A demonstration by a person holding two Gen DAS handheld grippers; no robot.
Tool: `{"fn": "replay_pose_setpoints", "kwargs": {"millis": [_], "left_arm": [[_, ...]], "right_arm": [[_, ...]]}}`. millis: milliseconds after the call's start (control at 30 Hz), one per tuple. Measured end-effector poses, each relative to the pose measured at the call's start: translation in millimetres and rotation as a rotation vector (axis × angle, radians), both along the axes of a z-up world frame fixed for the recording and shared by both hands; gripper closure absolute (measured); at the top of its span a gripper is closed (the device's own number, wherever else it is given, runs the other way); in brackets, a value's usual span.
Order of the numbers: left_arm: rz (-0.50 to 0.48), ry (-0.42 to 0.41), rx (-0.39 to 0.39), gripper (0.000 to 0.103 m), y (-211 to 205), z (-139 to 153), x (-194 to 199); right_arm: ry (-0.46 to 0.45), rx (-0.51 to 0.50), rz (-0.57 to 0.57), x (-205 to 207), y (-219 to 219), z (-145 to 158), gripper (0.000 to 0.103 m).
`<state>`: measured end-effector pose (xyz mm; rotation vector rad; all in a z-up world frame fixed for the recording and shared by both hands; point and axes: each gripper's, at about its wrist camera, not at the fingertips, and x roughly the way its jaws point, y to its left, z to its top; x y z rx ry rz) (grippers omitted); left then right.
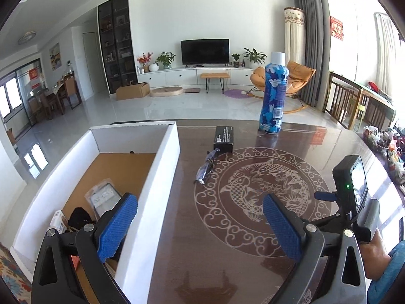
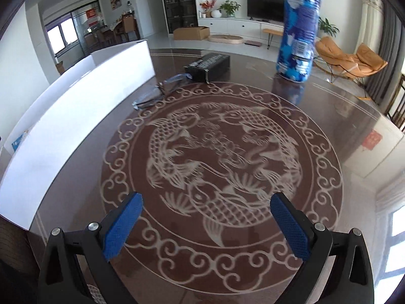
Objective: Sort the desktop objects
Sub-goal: 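Move both open tools back over the table toward the glasses and black box, then grasp the glasses with the left tool while the right tool grasps the black soap box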
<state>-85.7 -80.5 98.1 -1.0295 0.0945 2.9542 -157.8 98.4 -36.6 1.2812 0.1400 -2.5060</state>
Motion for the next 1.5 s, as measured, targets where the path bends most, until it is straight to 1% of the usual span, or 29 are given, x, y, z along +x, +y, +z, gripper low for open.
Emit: {"fn": "replay_pose_setpoints", "kwargs": {"millis": [133,233,367,467,533,633,767,867,967,1033,1133,1233,1300,1367,1433,1500], "left_arm": [[-0.049,-0.062,0.010,0.002,19.3,-23.0,-10.2],[-0.080,-0.166,0.040,0.002,22.8,-55.8,-22.2],[-0.070,-0.307,0.119,0.002,13.2,-105.8,-35.8],[-0.066,-0.354,0.149,0.002,8.0,-130.3,-40.6],[-0.076,-0.363,0.141,0.002,8.2,-134.2,-46.9],[-0.103,-0.345,0.127,0.002,9.8,-127.6,-68.7],[-0.127,-0.314,0.127,0.002,10.4,-110.0,-122.7],[-0.160,-0.331,0.128,0.002,17.1,-109.8,-169.5],[-0.182,-0.360,0.069,0.002,27.3,-119.4,-209.7],[-0.187,-0.384,0.059,0.002,30.4,-129.1,-230.0],[-0.182,-0.419,0.101,0.002,25.6,-142.5,-251.4],[-0.163,-0.425,0.139,0.002,14.7,-152.4,-267.0],[-0.138,-0.429,0.145,0.002,8.1,-158.7,-273.6],[-0.146,-0.409,0.128,0.002,8.4,-159.7,-276.4],[-0.156,-0.412,0.064,0.002,15.0,-161.3,-279.0],[-0.187,-0.408,-0.012,0.001,23.7,-163.6,-277.4]], "right_arm": [[-0.007,0.021,-0.059,4.4,28.5,-16.4,0.002],[-0.013,0.043,-0.082,7.6,37.4,-25.4,0.002],[-0.019,0.064,-0.087,12.5,40.9,-35.6,0.001],[0.007,0.071,-0.073,17.2,40.4,-38.5,0.002],[0.006,0.071,-0.061,17.2,38.7,-38.9,0.001],[0.003,0.069,-0.058,16.3,38.1,-39.8,0.000],[0.003,0.070,-0.058,16.2,38.3,-39.8,0.000],[0.003,0.069,-0.058,16.3,38.2,-39.8,0.000],[0.003,0.069,-0.058,16.3,38.2,-39.8,0.000],[0.003,0.070,-0.059,16.2,38.2,-39.9,0.000],[0.003,0.070,-0.059,16.2,38.2,-39.9,0.000],[0.003,0.070,-0.059,16.2,38.3,-39.9,0.000],[0.003,0.070,-0.059,16.0,38.4,-39.9,0.000],[0.002,0.069,-0.059,16.2,38.5,-39.8,0.000],[0.003,0.070,-0.059,16.0,38.4,-39.9,0.000],[0.003,0.070,-0.060,15.8,38.4,-40.0,0.000]]}}
